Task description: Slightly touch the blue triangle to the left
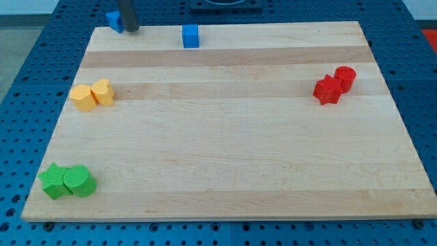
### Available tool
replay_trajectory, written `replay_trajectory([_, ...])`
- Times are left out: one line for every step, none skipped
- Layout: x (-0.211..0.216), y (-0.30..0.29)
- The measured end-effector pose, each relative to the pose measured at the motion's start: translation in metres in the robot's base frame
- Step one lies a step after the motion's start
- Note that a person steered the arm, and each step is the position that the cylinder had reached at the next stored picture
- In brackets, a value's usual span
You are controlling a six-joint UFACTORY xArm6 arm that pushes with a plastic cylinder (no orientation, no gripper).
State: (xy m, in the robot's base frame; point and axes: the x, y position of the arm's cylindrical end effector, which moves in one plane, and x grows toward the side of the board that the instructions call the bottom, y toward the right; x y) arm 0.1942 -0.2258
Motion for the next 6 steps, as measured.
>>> replay_trajectory([0.012,-0.018])
replay_trajectory([0.032,-0.05])
replay_trajectory([0.047,-0.068])
replay_trajectory([0.036,-0.079])
replay_trajectory([0.029,-0.079])
replay_trajectory([-0.001,-0.066])
